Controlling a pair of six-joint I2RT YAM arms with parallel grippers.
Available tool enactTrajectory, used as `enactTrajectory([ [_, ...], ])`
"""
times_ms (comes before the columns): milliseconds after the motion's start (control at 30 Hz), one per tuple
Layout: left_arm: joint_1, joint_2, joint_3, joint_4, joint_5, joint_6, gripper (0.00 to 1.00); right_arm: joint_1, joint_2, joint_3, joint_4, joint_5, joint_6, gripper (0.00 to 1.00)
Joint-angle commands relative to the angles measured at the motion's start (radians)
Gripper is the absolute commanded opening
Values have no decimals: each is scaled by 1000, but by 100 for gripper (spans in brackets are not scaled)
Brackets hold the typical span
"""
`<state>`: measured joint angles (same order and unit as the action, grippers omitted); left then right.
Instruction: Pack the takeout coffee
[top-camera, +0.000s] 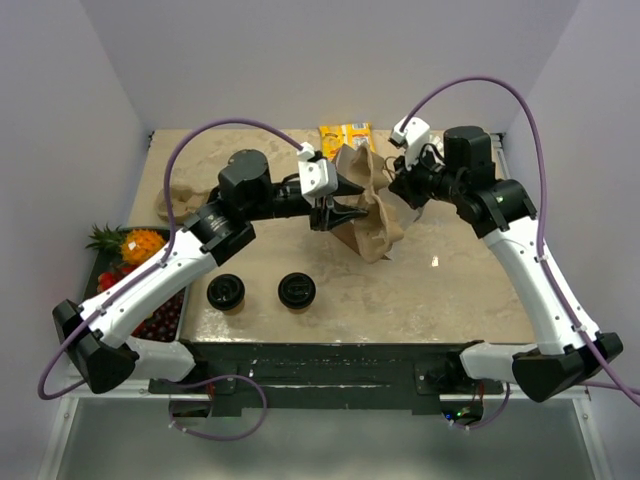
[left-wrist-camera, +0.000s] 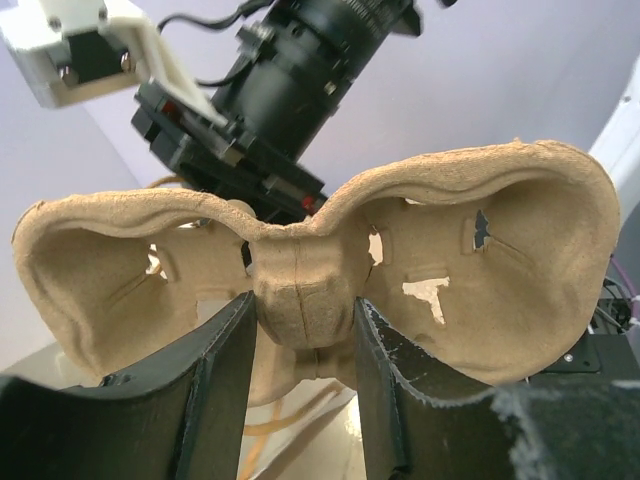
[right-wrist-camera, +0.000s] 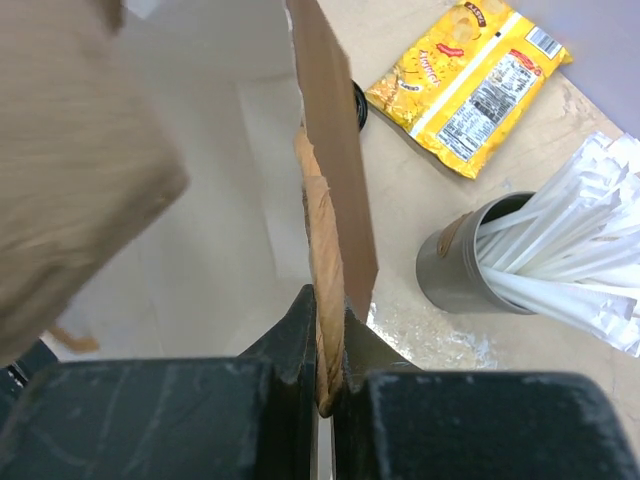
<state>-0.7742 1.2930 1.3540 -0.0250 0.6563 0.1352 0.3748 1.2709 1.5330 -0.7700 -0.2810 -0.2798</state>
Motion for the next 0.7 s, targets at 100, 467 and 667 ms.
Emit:
enactTrajectory([
  [100,-29,34,2,120,-164,-23,0,3,4,39,32,-3,1,0],
  [467,-63,49,13,197,-150,-279,0,4,-13,39,28,146,34,0],
  [667,-66,57,-19,94,-288,-249,0,3,-36,13,6,169,31,0],
])
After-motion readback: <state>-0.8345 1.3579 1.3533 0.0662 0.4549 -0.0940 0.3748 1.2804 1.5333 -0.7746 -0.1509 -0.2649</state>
